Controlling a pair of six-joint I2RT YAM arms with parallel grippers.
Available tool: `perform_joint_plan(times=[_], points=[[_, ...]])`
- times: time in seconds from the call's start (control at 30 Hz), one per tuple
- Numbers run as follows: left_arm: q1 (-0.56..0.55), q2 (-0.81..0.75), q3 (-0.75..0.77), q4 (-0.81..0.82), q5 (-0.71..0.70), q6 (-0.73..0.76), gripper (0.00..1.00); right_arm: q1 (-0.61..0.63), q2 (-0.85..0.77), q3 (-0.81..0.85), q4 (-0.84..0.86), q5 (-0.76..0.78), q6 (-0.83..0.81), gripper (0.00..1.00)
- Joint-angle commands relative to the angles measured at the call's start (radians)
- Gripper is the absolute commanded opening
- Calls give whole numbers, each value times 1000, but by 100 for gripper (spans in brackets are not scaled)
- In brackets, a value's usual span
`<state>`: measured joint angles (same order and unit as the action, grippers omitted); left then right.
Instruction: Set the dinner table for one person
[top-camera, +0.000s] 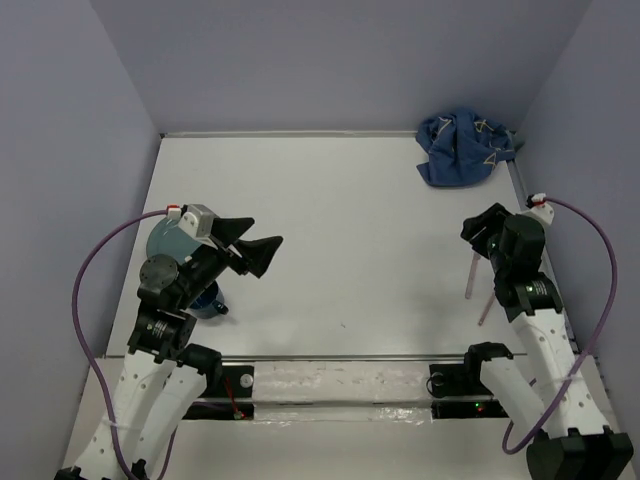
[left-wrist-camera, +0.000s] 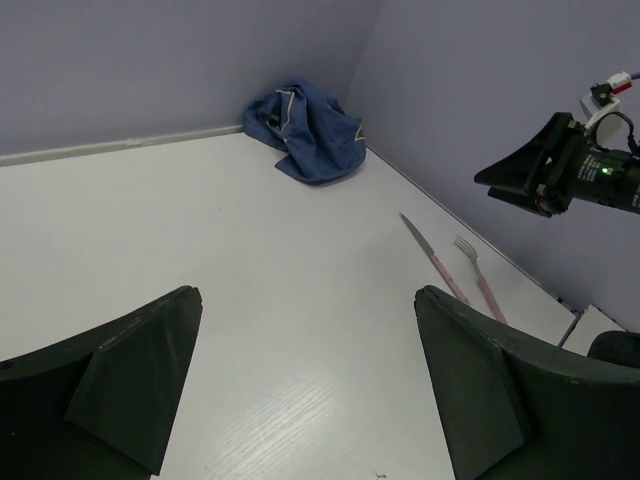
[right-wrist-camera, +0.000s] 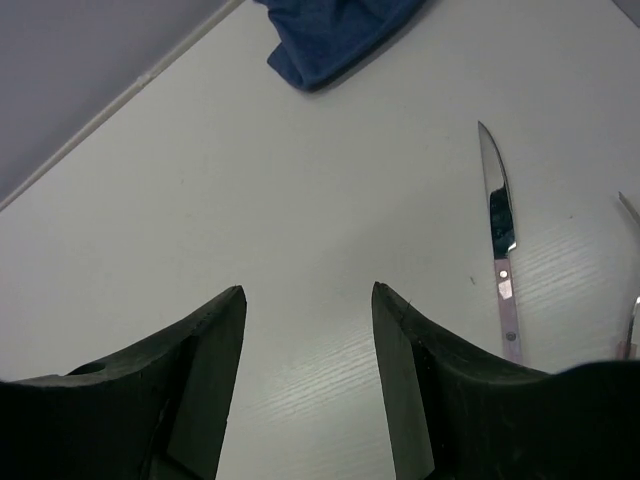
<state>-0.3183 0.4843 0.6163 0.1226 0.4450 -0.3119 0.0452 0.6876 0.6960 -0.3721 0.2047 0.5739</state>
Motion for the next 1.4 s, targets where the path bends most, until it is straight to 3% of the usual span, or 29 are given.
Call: perform_joint_plan(times=[0.0,0.4,0.57,0.8,1.13,1.23,1.33,1.37], points=[[7,11,14,42,46,8,99,-7,110,16,177,51,24,59],[5,-15,5,55,44,-3,99,-59,680,173,449,94,130,54],[1,-19,3,51,21,-6,99,-171,910,290,498,-16,216,56],[1,-18,3,51,9,-12,99,-229,1119,416,604,-96,325,60],[7,0,5,49,-3,-12,99,-229,1432,606,627,-183,446,59],[10,11,5,52,-2,-10,99,-229,1504,669,630,-232,455,43],[19,22,5,52,-15,-15,99,-229,1521,683,689,-309,463,0],[21,23,7,51,-25,-15,99,-229,1512,671,715,-329,465,0]])
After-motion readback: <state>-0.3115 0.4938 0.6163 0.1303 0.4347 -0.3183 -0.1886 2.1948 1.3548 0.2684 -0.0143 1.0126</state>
